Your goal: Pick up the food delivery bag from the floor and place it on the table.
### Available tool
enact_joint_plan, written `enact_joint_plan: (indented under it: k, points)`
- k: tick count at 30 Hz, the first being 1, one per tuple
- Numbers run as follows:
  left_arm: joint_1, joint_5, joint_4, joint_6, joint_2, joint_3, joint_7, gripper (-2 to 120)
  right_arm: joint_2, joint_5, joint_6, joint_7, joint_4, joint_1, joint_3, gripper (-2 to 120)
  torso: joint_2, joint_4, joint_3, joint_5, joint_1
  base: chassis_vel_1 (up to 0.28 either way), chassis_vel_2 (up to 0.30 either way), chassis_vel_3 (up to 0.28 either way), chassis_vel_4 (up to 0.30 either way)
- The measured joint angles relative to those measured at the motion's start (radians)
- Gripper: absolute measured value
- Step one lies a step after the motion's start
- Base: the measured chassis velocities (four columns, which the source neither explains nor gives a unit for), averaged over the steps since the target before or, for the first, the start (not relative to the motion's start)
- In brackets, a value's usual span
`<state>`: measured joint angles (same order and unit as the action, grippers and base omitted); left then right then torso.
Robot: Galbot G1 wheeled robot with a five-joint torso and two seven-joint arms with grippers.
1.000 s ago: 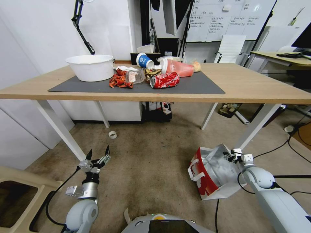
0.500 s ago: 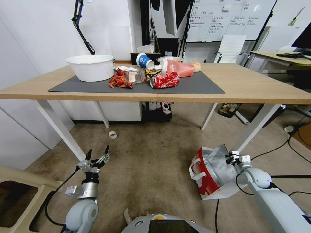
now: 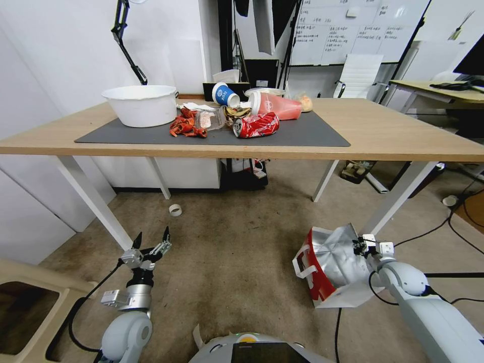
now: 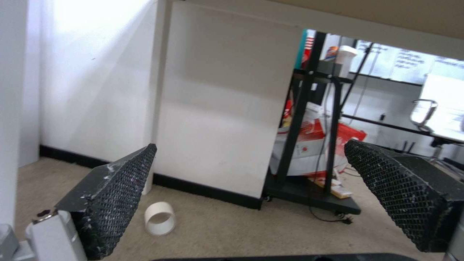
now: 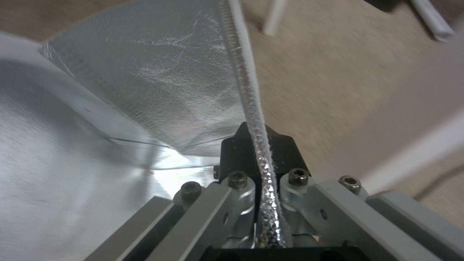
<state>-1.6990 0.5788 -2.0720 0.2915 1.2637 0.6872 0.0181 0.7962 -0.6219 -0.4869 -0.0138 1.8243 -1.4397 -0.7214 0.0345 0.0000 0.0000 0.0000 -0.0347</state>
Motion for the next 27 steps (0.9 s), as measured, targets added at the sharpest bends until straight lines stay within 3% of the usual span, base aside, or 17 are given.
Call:
enact_joint_plan:
  k: [10,17,20,27]
  points:
    - [0.005,0.007,0.008,0.045,0.001,0.015,-0.041,100,-0.117,-0.093,-0.025,0.007,0.279,-0.054,0.006,0,0.0,0.0001,0.0,-0.0003,0.0,0.0,0.0,0.0,0.0]
    - [0.01,0.013,0.006,0.057,-0.006,0.022,-0.052,100,-0.184,-0.148,-0.063,0.019,0.37,-0.038,0.006,0,0.0,0.0,0.0,0.0,0.0,0.0,0.0,0.0,0.0]
    - [0.017,-0.008,0.007,0.086,-0.007,0.03,-0.084,100,-0.245,-0.164,-0.081,0.053,0.422,-0.048,-0.01,0,0.0,-0.0001,0.0,0.0,0.0,0.0,0.0,0.0,0.0]
    - [0.024,-0.008,-0.008,0.094,-0.016,0.034,-0.092,100,-0.356,-0.223,-0.118,0.123,0.515,-0.066,-0.056,0,0.0,0.0,0.0,0.0,0.0,0.0,0.0,0.0,0.0]
